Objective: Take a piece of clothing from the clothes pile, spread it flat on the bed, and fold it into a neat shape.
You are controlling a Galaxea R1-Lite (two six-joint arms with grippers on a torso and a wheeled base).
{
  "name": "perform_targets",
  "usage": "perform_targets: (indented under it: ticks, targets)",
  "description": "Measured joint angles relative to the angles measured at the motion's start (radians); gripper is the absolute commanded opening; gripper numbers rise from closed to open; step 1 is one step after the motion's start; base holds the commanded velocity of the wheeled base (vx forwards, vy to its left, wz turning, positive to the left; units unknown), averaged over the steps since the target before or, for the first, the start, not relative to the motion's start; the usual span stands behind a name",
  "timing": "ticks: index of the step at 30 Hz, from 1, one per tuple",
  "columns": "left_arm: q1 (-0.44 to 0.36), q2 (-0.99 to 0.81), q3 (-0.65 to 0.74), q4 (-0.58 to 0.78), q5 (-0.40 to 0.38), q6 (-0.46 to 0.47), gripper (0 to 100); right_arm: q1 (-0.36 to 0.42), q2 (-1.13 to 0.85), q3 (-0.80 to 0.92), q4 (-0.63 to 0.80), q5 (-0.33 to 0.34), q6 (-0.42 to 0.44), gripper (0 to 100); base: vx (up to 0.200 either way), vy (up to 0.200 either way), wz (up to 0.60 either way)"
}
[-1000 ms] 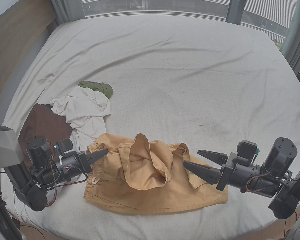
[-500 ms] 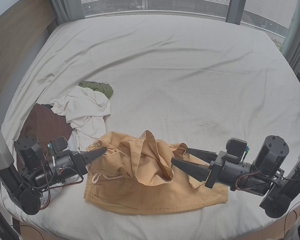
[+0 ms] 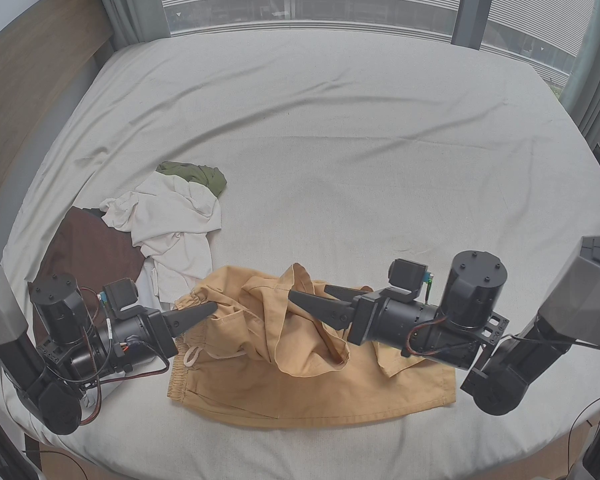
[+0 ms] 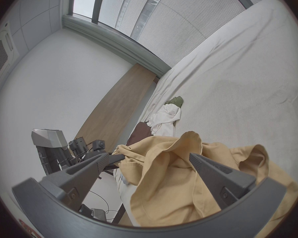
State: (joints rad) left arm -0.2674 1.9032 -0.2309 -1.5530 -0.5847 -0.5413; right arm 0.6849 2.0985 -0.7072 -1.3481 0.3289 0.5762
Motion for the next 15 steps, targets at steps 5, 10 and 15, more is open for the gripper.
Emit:
perform_targets:
  ticks: [5,10,15]
  targets:
    - [-0.003,0.003,0.007,0.000,-0.001,0.001,0,0.002,0.037,-0.076,0.069,-0.001,0.045,100,0.000,0.000,0.00]
    - [-0.006,0.007,0.013,0.000,-0.001,0.002,0,0.010,0.061,-0.127,0.103,-0.002,0.060,100,0.000,0.000,0.00]
    - [-0.021,0.008,0.018,0.000,0.000,0.004,0,0.019,0.086,-0.166,0.129,-0.003,0.060,100,0.000,0.000,0.00]
